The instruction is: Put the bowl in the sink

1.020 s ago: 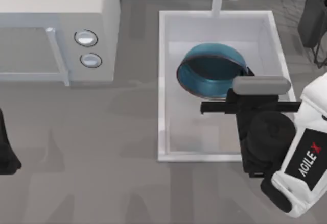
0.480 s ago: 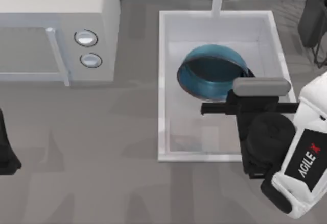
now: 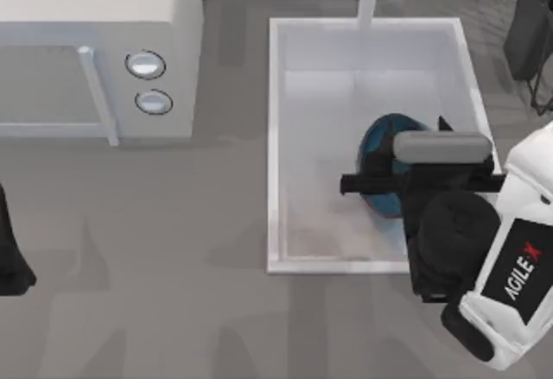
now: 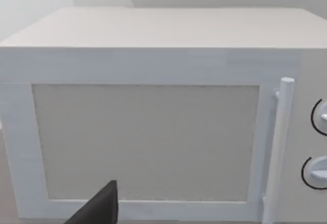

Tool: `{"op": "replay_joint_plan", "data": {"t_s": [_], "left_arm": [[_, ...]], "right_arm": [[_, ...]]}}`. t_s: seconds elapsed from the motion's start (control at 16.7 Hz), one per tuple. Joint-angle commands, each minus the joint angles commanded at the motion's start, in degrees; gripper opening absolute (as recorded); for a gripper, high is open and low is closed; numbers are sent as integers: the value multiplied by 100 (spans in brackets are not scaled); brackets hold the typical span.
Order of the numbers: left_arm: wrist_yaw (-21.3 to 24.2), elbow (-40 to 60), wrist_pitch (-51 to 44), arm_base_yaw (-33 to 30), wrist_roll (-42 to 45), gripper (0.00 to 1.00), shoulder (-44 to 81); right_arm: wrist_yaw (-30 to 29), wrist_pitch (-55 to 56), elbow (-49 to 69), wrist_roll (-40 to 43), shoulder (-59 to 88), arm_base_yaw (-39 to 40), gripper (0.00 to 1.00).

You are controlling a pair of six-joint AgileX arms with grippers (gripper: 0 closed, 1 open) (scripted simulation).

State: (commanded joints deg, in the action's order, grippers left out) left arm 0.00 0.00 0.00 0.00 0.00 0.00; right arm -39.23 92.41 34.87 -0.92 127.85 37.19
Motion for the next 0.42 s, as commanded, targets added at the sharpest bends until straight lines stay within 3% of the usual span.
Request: {"op": "replay_joint_plan", "data": {"t_s": [0.12,0.42], "left_arm": [[0,0,0,0,0,100,0],[0,0,0,0,0,100,0]], "right_arm": [[0,0,0,0,0,0,100],[0,0,0,0,0,0,100]]}}
